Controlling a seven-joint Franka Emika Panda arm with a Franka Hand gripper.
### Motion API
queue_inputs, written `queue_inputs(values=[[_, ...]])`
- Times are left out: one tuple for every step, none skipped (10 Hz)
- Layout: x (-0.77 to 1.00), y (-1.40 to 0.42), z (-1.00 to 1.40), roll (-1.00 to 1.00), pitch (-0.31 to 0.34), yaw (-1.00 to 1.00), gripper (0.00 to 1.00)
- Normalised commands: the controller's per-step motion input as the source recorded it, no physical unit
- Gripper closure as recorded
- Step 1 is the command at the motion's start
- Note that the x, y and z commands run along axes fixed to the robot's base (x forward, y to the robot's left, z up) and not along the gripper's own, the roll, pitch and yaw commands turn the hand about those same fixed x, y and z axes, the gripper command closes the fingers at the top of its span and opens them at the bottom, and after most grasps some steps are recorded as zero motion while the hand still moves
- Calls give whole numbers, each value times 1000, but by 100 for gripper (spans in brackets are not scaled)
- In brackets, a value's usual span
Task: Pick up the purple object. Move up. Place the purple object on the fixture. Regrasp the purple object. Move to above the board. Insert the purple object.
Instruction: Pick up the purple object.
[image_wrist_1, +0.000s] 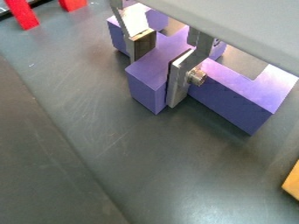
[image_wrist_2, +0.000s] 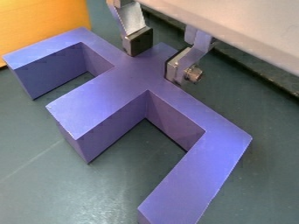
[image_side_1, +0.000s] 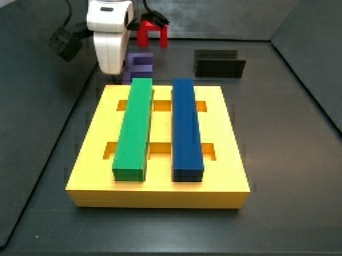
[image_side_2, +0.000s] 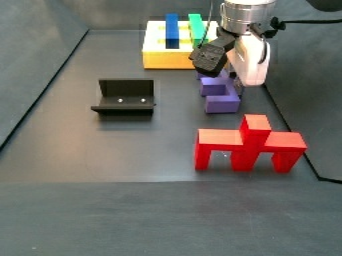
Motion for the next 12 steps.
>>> queue_inputs(values=[[0,0,0,0,0,0,100],[0,0,0,0,0,0,100],[0,0,0,0,0,0,100],[0,0,0,0,0,0,100],[0,0,0,0,0,0,100],[0,0,0,0,0,0,100],[0,0,0,0,0,0,100],[0,0,0,0,0,0,100],[0,0,0,0,0,0,100],[0,0,0,0,0,0,100],[0,0,0,0,0,0,100],[0,0,0,0,0,0,100]])
